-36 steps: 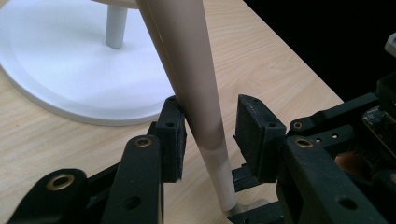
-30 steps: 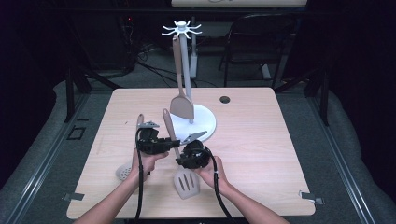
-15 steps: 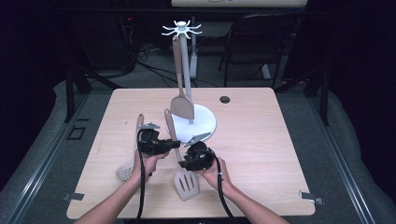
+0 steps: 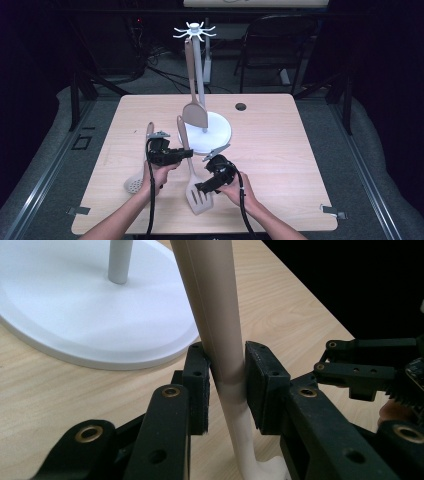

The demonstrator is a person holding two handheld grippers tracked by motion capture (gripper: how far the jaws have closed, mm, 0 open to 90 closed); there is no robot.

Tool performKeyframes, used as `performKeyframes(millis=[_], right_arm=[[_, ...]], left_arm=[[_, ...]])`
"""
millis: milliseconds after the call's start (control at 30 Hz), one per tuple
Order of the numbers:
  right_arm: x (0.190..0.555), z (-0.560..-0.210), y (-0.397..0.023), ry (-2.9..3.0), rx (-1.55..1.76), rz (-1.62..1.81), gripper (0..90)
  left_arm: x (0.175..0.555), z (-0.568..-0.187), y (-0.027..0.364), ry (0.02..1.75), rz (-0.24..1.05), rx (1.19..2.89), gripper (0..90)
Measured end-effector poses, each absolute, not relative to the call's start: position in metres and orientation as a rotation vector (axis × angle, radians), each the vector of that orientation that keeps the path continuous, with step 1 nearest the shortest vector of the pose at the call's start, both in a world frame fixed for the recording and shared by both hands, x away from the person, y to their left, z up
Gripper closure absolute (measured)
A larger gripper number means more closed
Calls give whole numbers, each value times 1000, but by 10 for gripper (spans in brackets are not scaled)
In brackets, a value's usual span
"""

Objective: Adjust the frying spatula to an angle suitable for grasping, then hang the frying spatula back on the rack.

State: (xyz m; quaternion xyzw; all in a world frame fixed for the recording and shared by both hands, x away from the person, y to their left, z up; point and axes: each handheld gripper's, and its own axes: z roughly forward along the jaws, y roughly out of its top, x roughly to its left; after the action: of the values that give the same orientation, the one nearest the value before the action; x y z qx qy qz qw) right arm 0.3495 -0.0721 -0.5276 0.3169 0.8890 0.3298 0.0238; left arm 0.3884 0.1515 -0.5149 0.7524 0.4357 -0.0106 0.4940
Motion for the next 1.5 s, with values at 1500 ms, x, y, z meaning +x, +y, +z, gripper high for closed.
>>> performKeyframes(millis=[1500], right_arm=[[344,-512,-183,2608,1087,839,11]], left_arm=[[374,-472,124,774,-38,1800,773]])
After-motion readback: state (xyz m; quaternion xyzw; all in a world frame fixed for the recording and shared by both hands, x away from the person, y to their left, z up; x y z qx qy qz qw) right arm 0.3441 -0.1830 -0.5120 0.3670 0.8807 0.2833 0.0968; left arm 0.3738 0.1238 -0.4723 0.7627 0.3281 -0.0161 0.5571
